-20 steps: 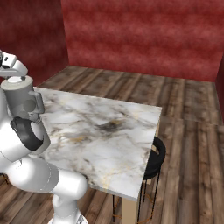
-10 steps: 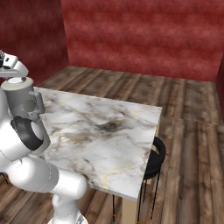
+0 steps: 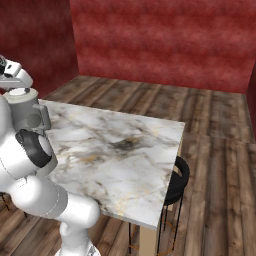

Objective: Grab the lime and lemon from the fridge, place them in the blender, close the lid, and turn on the blender to create a marinade.

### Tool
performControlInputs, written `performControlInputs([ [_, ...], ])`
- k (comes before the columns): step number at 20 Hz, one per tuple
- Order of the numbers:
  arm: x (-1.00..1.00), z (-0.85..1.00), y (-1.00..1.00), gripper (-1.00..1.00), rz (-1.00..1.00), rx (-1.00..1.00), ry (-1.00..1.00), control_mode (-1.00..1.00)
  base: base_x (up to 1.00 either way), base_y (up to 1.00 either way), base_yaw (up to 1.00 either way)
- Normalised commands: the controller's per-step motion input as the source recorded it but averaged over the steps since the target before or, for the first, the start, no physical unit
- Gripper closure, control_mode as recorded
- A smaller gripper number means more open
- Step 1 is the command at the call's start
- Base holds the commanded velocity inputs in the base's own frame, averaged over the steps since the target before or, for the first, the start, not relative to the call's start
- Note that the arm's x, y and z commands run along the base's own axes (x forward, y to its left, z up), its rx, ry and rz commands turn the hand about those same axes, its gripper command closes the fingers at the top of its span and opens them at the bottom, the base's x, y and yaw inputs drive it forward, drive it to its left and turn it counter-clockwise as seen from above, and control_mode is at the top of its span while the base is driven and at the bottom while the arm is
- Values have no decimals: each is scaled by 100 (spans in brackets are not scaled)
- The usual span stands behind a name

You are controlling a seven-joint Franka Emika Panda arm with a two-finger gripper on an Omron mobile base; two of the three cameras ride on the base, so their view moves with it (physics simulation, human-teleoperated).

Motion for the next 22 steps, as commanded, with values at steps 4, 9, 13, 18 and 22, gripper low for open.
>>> performControlInputs([
  [4,0,-43,0,-100,0,0,17,-100,0,0,0],
  [9,0,-15,0,-100,1,0,18,-100,0,0,0],
  [13,0,0,-1,-100,3,0,16,-100,0,0,0],
  [18,0,0,0,-100,4,0,9,-100,0,0,0],
  [22,0,0,0,-100,3,0,0,-100,0,0,0],
])
